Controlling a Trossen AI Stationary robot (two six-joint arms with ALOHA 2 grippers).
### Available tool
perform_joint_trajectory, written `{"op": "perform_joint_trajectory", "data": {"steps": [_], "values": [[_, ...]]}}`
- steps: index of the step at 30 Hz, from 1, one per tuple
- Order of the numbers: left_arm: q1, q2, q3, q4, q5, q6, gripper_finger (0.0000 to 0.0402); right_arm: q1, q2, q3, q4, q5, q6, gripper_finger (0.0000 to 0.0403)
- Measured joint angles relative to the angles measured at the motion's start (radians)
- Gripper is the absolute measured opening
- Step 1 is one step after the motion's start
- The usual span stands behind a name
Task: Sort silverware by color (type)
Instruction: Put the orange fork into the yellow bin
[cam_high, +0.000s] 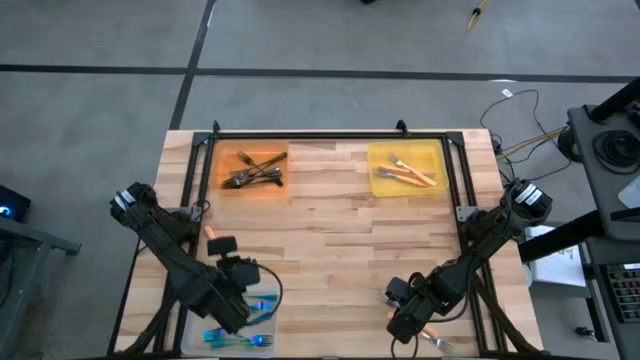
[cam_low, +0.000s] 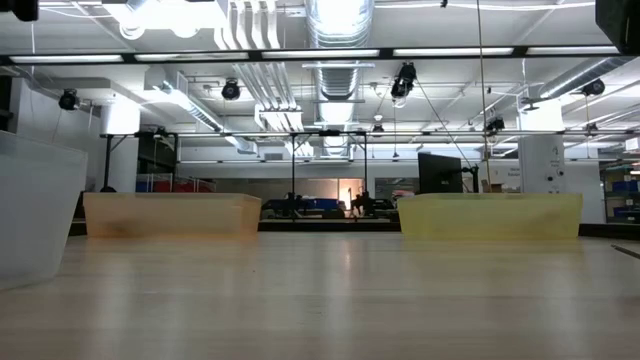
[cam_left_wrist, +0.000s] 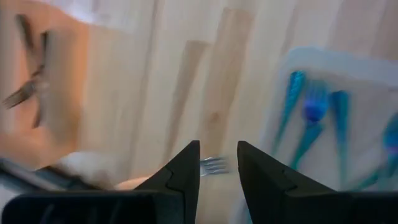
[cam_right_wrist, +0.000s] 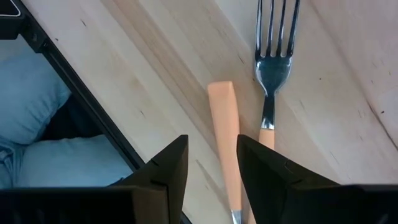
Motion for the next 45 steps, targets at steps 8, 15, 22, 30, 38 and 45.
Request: {"op": "perform_joint_trajectory", "data": {"steps": [8,15,22,30,38,45], "values": [[0.164,-0.148,-0.239,-0.002,0.057,-0.024,0.0089,0.000,0.000,0.000,-0.002,0.008,-0.021,0.0123],[0.337,-0.345,-0.511,0.042,0.121,-0.155,0.0089,0.000,0.000,0.000,-0.002,0.009,-0.027,0.0124],[0.378,-0.546,-0.742,0.213,0.130,-0.492,0.0089,-0.005,0.000,0.000,-0.005,0.009,-0.113,0.0123],[0.376,-0.627,-0.826,0.261,0.221,-0.730,0.0089,-0.007,0.000,0.000,-0.011,0.007,-0.270,0.0123],[0.361,-0.564,-0.758,0.295,0.265,-0.821,0.0089,-0.007,0.000,0.000,-0.070,0.009,-0.381,0.0128],[0.323,-0.450,-0.720,0.292,0.316,-0.864,0.0089,-0.006,0.000,0.000,-0.162,0.008,-0.409,0.0125]]}}
